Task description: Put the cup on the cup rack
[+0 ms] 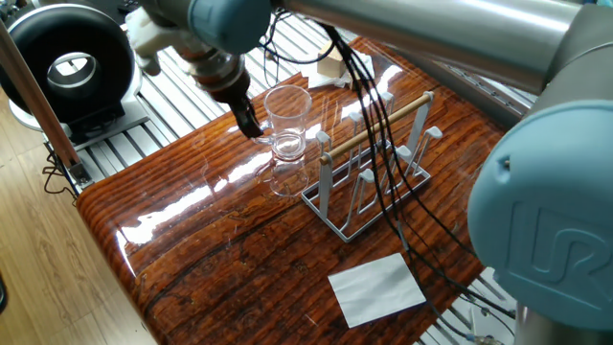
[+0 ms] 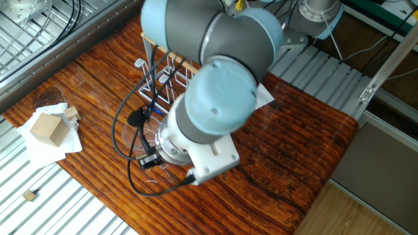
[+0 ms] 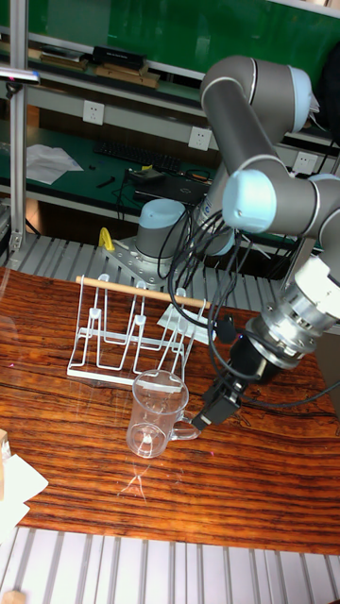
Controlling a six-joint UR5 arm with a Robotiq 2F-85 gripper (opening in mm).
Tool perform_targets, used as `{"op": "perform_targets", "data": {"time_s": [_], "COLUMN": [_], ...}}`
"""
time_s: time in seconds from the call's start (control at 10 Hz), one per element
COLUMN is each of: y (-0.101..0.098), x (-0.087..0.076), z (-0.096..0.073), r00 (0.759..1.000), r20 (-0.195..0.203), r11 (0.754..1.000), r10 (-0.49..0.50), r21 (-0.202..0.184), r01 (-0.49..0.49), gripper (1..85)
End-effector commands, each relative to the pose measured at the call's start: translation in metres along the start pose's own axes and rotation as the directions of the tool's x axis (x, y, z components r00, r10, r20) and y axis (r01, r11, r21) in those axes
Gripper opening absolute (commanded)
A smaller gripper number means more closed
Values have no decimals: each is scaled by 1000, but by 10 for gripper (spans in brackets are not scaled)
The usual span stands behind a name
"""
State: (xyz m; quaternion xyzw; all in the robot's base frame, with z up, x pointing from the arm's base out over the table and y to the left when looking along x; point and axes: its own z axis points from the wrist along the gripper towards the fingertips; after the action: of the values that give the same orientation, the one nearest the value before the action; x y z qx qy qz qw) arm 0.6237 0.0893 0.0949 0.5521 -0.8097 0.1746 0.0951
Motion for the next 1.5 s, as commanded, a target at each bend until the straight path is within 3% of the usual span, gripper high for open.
{"op": "perform_targets", "data": {"time_s": [0.0,0.4,0.8,1.1,1.4], "y": [0,-2,-3,5,4], "x": [4,10,-7,-30,-33], "z": [6,1,9,15,22], "r00": [998,996,998,997,997], "r20": [-48,-69,-14,66,62], "r11": [999,998,998,999,999], "r10": [-27,-53,-55,-34,-38], "r21": [22,34,23,-10,-5], "r01": [28,56,56,35,38], "gripper": [593,590,587,587,587]}}
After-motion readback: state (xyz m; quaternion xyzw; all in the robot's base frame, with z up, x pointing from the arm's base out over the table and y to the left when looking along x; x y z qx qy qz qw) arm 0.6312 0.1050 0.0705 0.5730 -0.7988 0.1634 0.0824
